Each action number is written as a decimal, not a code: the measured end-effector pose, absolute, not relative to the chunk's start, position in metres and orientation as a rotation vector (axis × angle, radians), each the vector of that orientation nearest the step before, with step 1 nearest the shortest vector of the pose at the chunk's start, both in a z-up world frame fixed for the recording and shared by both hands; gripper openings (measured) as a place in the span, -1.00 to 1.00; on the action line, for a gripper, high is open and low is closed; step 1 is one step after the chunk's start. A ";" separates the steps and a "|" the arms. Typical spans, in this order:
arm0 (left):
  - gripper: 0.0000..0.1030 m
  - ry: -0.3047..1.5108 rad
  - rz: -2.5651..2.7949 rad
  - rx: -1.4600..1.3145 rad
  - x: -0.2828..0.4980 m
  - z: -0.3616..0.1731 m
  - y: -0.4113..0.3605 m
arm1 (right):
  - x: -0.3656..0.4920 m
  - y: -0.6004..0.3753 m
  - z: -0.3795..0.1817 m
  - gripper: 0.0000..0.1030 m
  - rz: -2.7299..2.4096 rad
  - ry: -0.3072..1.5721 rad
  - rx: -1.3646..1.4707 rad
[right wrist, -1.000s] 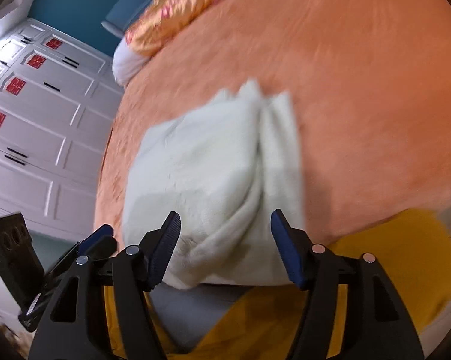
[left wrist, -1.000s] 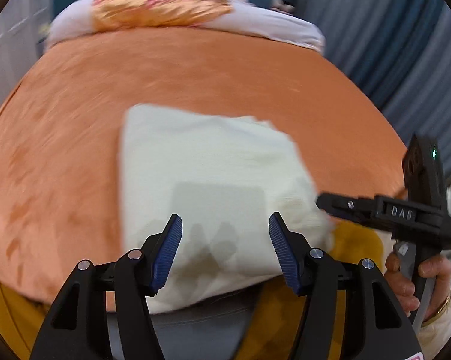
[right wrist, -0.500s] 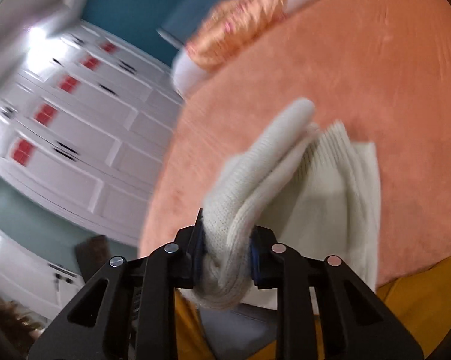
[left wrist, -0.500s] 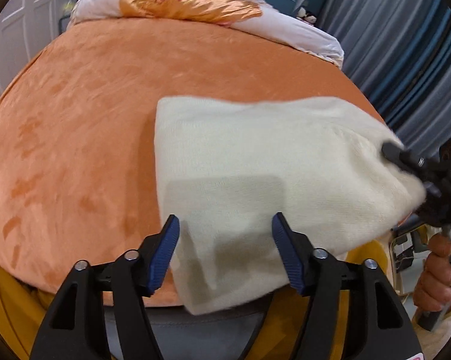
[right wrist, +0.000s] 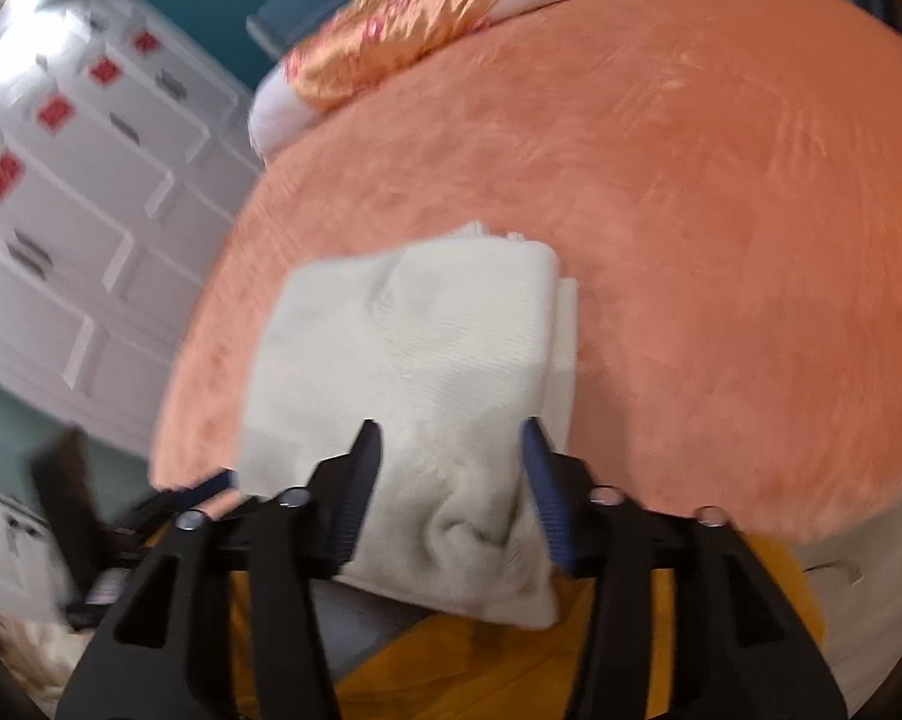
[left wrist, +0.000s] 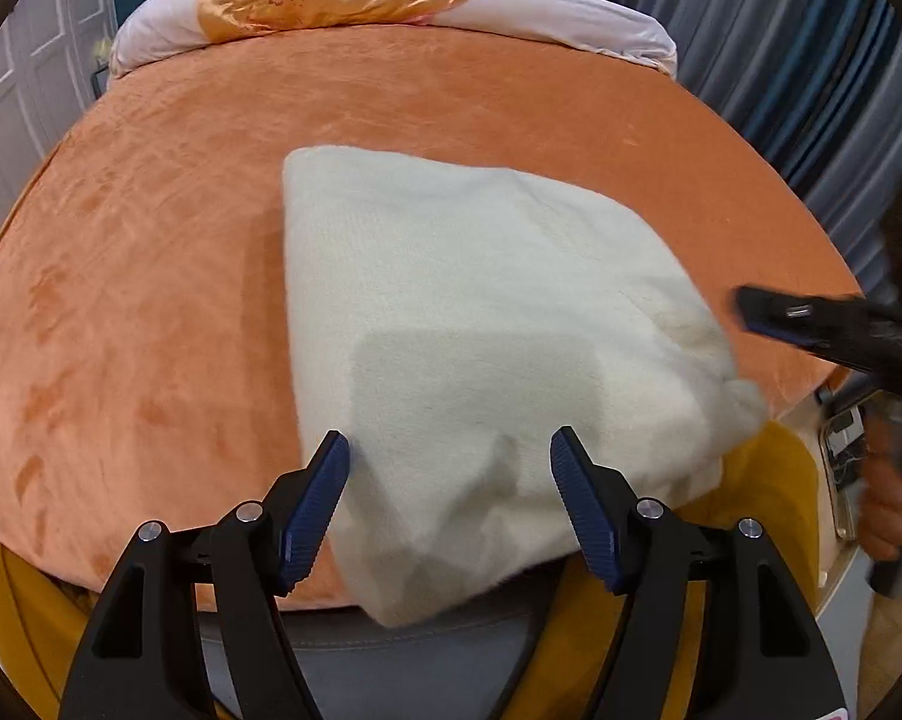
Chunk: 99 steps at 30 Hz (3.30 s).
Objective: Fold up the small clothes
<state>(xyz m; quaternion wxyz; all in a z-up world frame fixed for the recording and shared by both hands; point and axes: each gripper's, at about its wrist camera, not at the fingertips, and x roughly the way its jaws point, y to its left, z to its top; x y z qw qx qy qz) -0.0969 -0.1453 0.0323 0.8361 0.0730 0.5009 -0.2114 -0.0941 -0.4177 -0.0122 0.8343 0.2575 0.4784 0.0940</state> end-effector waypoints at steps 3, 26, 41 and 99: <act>0.29 1.043 -0.430 0.220 -0.101 0.028 -0.153 | -0.073 -0.408 -0.037 -0.21 0.180 1.094 0.501; 0.33 1.094 -0.385 0.037 -0.079 0.039 -0.133 | -0.149 -0.409 -0.029 -0.10 0.199 1.052 0.508; 0.33 1.132 -0.333 0.131 -0.077 0.030 -0.150 | -0.171 -0.371 -0.078 -0.72 0.057 1.209 0.517; 0.64 1.112 -0.269 0.240 -0.089 0.016 -0.168 | -0.132 -0.347 -0.002 -0.51 -0.054 1.058 0.314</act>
